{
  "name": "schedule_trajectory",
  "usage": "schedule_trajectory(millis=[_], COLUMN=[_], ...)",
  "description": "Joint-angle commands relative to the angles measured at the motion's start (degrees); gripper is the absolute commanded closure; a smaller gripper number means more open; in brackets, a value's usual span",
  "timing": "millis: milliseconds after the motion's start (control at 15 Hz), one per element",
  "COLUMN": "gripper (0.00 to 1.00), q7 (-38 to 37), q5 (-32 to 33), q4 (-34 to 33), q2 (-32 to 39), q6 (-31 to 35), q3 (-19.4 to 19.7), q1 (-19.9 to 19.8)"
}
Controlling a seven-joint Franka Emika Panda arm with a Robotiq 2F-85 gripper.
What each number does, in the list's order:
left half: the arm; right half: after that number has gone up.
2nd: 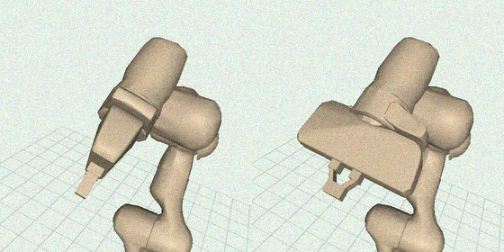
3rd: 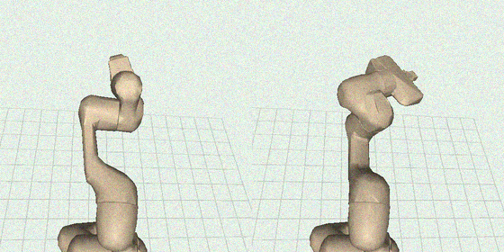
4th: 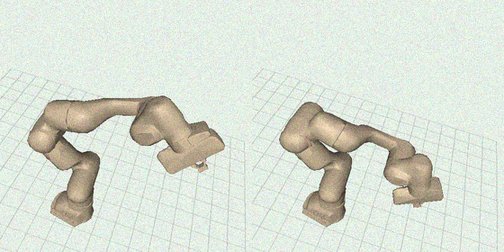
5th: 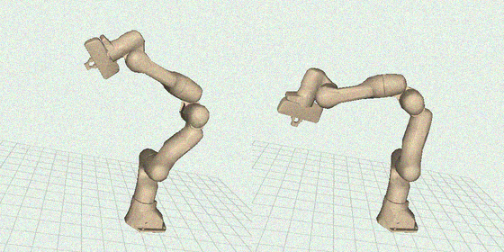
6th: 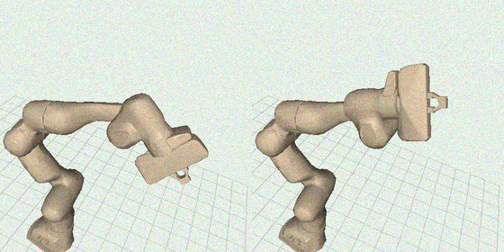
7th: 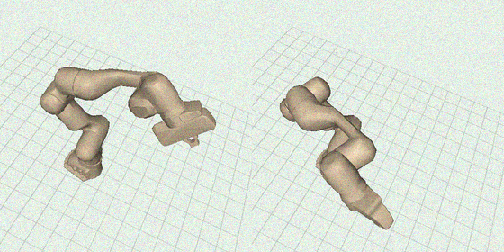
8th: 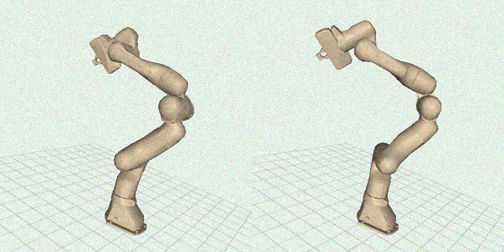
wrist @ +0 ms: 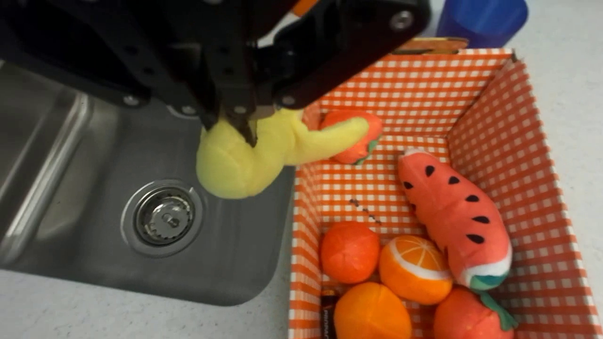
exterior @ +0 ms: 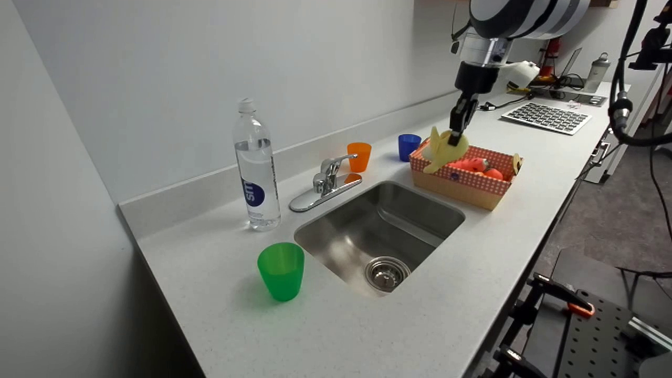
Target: Pick up the banana plush toy and place it on the left
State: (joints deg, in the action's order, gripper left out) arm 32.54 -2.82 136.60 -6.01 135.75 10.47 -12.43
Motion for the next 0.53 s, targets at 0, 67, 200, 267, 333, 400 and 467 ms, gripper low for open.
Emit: schedule_trajectory(millis=[0, 67, 200, 267, 333, 400, 467], gripper=[0.98, 0.98, 0.98, 0.98, 0.98, 0.98, 0.98], q7=[6.4, 8.0, 10.9, 12.5, 14.2, 15.8, 17.3], q5=[-0.4, -0.3, -0.1, 0.3, 0.7, 1.3, 2.1], q4=[7.1, 8.6, 11.1, 12.5, 14.1, 15.7, 17.5], q2=[-8.8, -10.6, -13.8, -15.4, -17.0, -18.6, -20.0], q6=[-2.5, -3.2, -5.0, -6.1, -7.1, -7.6, -8.1], q3=[0.0, 0.0, 0.2, 0.3, 0.4, 0.4, 0.4], q1=[3.5, 4.4, 6.1, 6.7, 7.3, 7.7, 8.0])
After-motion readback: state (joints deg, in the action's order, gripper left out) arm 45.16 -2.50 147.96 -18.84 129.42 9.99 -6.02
